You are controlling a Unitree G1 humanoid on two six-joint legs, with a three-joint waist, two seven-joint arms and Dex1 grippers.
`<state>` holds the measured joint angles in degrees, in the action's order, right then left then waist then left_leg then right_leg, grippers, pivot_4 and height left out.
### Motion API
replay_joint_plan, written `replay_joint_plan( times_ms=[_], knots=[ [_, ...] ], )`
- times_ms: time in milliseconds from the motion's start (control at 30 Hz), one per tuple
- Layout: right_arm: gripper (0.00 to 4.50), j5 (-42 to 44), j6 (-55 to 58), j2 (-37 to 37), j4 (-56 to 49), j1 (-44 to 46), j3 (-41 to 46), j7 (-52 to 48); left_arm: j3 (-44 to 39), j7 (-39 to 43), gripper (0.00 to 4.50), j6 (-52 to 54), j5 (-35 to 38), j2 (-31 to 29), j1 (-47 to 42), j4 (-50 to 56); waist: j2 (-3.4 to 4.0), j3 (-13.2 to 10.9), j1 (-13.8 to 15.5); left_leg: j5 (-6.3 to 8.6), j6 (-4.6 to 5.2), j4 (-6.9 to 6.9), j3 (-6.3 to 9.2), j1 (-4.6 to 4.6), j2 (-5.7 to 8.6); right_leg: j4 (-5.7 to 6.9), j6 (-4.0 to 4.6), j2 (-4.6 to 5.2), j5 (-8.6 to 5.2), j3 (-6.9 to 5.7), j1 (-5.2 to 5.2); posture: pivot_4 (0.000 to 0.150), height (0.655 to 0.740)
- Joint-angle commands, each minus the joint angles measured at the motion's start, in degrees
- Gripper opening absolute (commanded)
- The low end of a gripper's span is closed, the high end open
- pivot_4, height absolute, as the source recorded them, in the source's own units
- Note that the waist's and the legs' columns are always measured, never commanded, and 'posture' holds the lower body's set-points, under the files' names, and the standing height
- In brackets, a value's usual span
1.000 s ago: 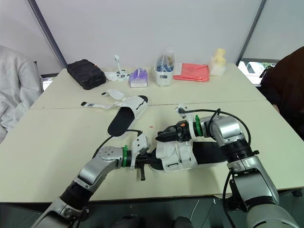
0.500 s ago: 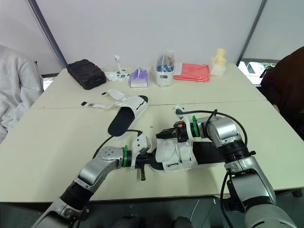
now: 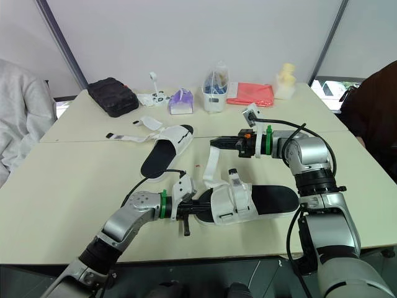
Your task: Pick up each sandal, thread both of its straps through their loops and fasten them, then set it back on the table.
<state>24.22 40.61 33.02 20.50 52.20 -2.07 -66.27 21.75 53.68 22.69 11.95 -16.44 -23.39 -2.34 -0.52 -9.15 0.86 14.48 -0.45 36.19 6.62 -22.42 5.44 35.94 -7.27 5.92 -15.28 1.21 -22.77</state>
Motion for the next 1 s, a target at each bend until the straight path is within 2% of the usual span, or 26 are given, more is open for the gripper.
replay_joint_plan(
  times_ms=[33,100,233,333,400,533,700,867,1000],
  knots=[
    [0.05,-4.7,-15.2,1.4,-7.0,-1.5,2.0,3.3,1.2,-0.8,0.0,1.6,-1.9,-0.4,0.8,-3.0,0.0,0.0,-0.1,0.0,0.0,-0.01,0.0,0.0,0.01,0.0,0.0,0.0,0.0,0.0,0.0,0.15,0.74],
    [0.05,-7.6,-23.3,1.5,-8.4,-2.8,2.1,5.4,1.2,-0.7,0.0,1.7,-1.8,-0.4,0.8,-3.1,0.0,0.0,-0.1,0.0,0.0,-0.01,-0.01,0.0,0.01,0.0,-0.02,0.0,0.01,0.0,0.0,0.15,0.74],
    [0.05,-22.0,-47.1,3.7,-8.2,-5.0,-1.0,14.9,1.4,0.0,0.0,1.4,-1.7,-0.1,0.4,-3.8,0.0,0.0,-0.1,-0.02,-0.04,0.0,-0.01,0.01,0.03,0.01,-0.06,-0.01,0.03,-0.01,0.0,0.15,0.74],
    [0.05,-33.8,-61.2,5.6,-2.1,-3.8,-4.7,23.7,1.7,0.4,0.0,1.0,-1.9,0.4,-0.3,-4.7,0.0,0.0,-0.1,-0.05,-0.07,0.0,-0.02,0.01,0.06,0.02,-0.07,-0.01,0.03,0.0,0.0,0.15,0.74],
    [0.05,-38.6,-70.6,6.0,1.9,-2.6,-6.1,28.9,2.0,0.6,0.0,0.7,-2.2,0.9,-0.8,-5.4,0.0,0.0,0.0,-0.07,-0.1,0.01,-0.02,0.05,0.08,0.03,-0.06,-0.02,0.03,0.0,0.03,0.15,0.74],
    [0.05,-41.5,-86.1,8.3,3.1,-3.8,-6.0,33.8,2.0,0.7,0.0,0.4,-2.3,0.9,-1.0,-5.8,0.0,0.0,0.0,-0.29,-0.47,-0.01,-0.01,0.05,0.1,0.04,-0.07,-0.01,0.03,0.04,0.03,0.15,0.74],
    [0.05,-42.4,-99.8,13.6,-2.8,-10.3,-4.3,37.5,1.4,0.6,0.0,1.1,-1.8,0.7,-0.3,-5.4,-0.01,0.0,0.0,-0.29,-0.48,-0.01,0.03,0.04,0.11,0.02,-0.07,-0.02,0.02,0.04,0.07,0.15,0.74],
    [0.05,-41.8,-105.3,17.9,-12.6,-22.0,-2.2,38.3,1.2,0.8,0.0,1.4,-1.4,0.7,0.0,-5.3,0.0,0.0,-0.1,-0.29,-0.45,-0.03,0.04,0.1,0.1,0.05,-0.07,-0.04,0.02,0.07,0.1,0.15,0.74],
    [0.05,-42.8,-106.4,18.5,-19.8,-31.7,-0.2,39.3,1.4,1.3,0.0,1.3,-1.3,1.1,-0.3,-6.1,0.0,0.0,-0.1,-0.22,-0.33,-0.02,0.05,0.14,0.1,0.04,-0.07,-0.05,0.01,0.07,0.18,0.15,0.74]
  ],
)
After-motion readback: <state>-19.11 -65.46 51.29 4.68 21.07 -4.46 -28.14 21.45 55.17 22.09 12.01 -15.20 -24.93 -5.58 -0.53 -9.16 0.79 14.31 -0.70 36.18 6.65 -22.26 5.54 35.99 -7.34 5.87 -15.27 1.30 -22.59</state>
